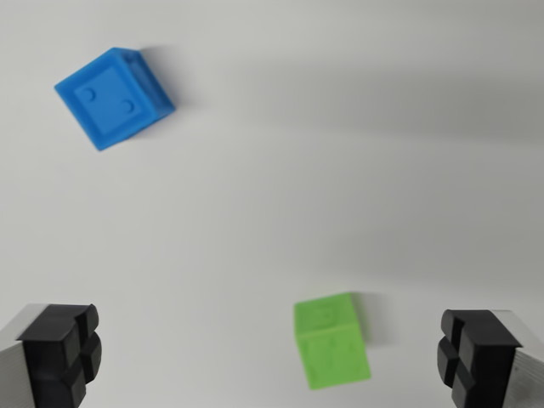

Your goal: Stack cube

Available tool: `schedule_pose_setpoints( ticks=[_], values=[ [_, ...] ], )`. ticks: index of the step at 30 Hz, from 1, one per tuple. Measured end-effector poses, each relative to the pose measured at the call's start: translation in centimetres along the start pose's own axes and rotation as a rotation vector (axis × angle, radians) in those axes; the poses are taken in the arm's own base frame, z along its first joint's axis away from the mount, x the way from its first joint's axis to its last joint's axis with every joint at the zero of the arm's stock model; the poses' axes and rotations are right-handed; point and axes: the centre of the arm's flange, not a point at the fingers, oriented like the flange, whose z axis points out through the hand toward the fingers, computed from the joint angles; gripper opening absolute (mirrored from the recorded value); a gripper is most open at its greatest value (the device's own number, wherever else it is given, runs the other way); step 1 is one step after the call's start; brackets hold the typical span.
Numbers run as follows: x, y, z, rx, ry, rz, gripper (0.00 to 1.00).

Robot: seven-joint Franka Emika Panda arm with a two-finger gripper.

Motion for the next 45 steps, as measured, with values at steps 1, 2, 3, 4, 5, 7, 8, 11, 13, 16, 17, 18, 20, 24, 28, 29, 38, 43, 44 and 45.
schedule_pose_setpoints(
  ticks=[1,2,3,4,5,7,8,11,13,16,17,18,20,24,28,29,38,43,44,45],
  values=[
    [-0.1,-0.2,0.2,0.0,0.0,-0.007,1.0],
    [-0.2,-0.3,0.5,-0.001,-0.001,-0.014,1.0],
    [-0.3,-0.5,0.7,-0.001,-0.001,-0.022,1.0],
    [-0.3,-0.7,0.9,-0.001,-0.001,-0.027,1.0],
    [-0.4,-0.8,1.1,-0.001,0.0,-0.035,1.0],
    [-0.6,-1.2,1.7,-0.002,-0.001,-0.051,1.0],
    [-0.8,-1.4,2.0,-0.003,-0.001,-0.059,1.0],
    [-1.0,-1.9,2.6,-0.004,-0.002,-0.08,1.0],
    [-1.3,-2.3,3.2,-0.004,-0.001,-0.096,1.0],
    [-1.5,-2.8,3.9,-0.005,-0.001,-0.119,1.0],
    [-1.7,-3.0,4.2,-0.005,-0.001,-0.128,1.0],
    [-1.8,-3.2,4.5,-0.006,-0.002,-0.137,1.0],
    [-2.0,-3.7,5.2,-0.007,-0.002,-0.155,1.0],
    [-2.5,-4.6,6.4,-0.008,-0.001,-0.195,1.0],
    [-3.0,-5.5,7.6,-0.01,-0.001,-0.232,1.0],
    [-3.1,-5.7,8.0,-0.01,-0.001,-0.243,1.0],
    [-4.3,-7.9,10.9,-0.012,-0.001,-0.334,1.0],
    [-4.9,-9.1,12.6,-0.014,-0.001,-0.386,1.0],
    [-5.1,-9.5,13.0,-0.015,-0.001,-0.398,1.0],
    [-5.1,-9.6,13.2,-0.015,-0.001,-0.404,1.0]
  ],
)
